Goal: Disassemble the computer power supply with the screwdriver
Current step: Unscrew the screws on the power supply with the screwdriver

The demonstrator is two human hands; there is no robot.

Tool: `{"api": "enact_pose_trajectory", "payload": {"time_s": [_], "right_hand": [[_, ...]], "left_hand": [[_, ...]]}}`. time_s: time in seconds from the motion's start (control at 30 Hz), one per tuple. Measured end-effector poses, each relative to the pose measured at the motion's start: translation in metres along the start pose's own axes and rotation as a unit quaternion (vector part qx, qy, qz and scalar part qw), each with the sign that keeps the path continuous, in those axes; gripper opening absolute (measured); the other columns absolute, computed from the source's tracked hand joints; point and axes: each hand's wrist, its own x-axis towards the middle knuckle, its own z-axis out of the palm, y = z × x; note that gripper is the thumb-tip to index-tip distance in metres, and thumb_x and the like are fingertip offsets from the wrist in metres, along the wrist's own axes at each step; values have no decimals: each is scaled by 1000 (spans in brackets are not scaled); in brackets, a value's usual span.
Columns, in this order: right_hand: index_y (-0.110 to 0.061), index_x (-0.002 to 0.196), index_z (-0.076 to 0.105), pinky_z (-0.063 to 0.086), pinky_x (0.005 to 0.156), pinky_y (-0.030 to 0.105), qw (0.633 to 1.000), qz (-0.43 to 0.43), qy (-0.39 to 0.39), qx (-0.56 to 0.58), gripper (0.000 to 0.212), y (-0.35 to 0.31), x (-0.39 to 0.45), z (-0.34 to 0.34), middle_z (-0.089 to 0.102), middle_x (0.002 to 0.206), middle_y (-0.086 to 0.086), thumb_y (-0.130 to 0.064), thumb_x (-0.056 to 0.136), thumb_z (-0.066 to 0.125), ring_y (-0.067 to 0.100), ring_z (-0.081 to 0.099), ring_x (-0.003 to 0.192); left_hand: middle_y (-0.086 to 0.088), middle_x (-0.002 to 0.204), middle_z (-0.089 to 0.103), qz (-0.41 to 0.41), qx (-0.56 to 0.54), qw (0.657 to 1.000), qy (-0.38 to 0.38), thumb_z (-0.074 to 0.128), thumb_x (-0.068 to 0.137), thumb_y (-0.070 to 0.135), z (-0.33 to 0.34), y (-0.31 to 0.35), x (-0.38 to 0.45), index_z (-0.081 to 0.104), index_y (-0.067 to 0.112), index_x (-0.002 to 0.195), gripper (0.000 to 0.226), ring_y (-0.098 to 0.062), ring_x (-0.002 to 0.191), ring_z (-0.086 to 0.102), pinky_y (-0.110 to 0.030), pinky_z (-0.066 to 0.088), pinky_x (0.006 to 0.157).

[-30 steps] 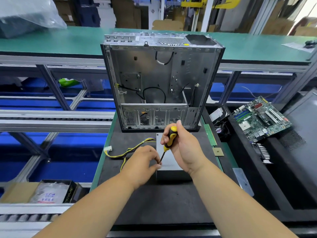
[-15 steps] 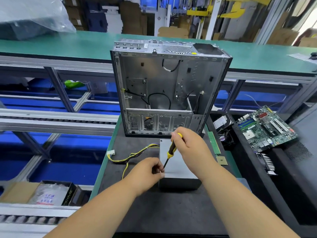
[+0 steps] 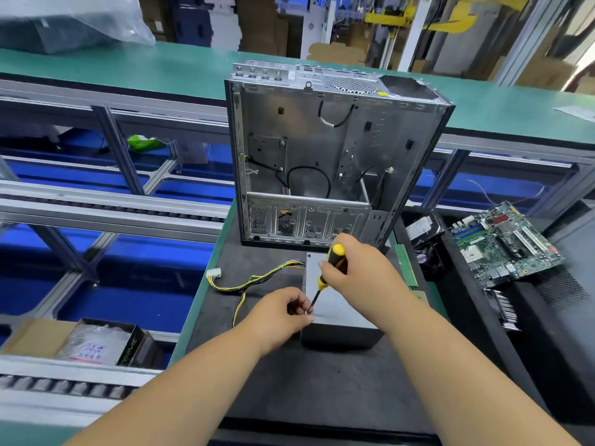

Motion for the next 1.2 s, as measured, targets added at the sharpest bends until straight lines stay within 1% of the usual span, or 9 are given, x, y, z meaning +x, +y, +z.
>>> {"api": "enact_pose_trajectory", "payload": {"time_s": [0.27,0.43,0.57,0.63,0.77,0.9,1.07,1.13,1.2], "right_hand": [[-23,83,46,43,57,32,999,-13,-35,38,20,0,-5,-9,60,70,-2,-31,89,64,20,54,68],[-24,79,52,50,69,42,996,-6,-79,41,11,-11,-5,-14,60,75,-3,-23,78,63,20,55,75],[-24,75,51,46,64,36,997,-5,-75,4,34,-15,-6,-11,61,73,-5,-55,85,60,14,51,68],[-26,76,51,42,60,33,998,9,-58,8,37,-15,-5,-9,63,73,-5,-60,88,58,13,50,65],[-28,86,48,48,61,35,998,28,-37,30,21,-11,-3,-10,62,78,-6,-33,86,69,17,56,72],[-27,84,49,46,59,34,997,19,-64,46,21,-9,-4,-13,58,77,-4,-19,74,66,18,51,68],[-27,81,51,39,54,31,999,25,-43,-2,33,-9,-4,-13,60,72,-4,-58,85,62,14,50,64],[-26,82,53,38,53,30,999,33,-27,30,27,-9,-4,-13,61,71,-5,-50,88,64,13,50,62],[-25,83,53,46,57,35,997,31,-16,65,17,-6,-4,-13,62,75,-5,-31,84,69,18,55,69]], "left_hand": [[11,72,58,-4,-5,1000,5,74,82,12,2,-4,2,63,26,77,18,-1,62,50,-13,40,59],[12,70,57,-6,1,1000,4,73,81,12,2,-4,3,62,28,74,20,-1,59,49,-13,40,54],[12,72,58,-6,5,1000,4,74,79,13,2,-4,4,62,30,72,22,-5,66,52,-17,44,62],[12,72,58,-7,10,1000,3,76,78,14,1,-2,4,62,30,71,22,-4,66,52,-17,44,60],[7,80,62,13,55,998,10,79,75,15,-3,2,4,66,32,73,22,-5,68,56,-19,48,68],[2,94,65,19,75,997,18,81,75,16,-8,5,2,69,36,75,23,-1,69,56,-8,42,64],[5,94,63,32,118,992,17,80,78,21,-10,9,3,68,37,72,21,-7,80,60,-17,46,74],[8,91,60,41,148,988,14,77,80,21,-8,10,3,65,36,72,21,-5,78,58,-19,47,75],[9,88,57,52,183,982,16,76,81,23,-7,11,4,60,35,71,23,-5,77,56,-23,49,74]]}}
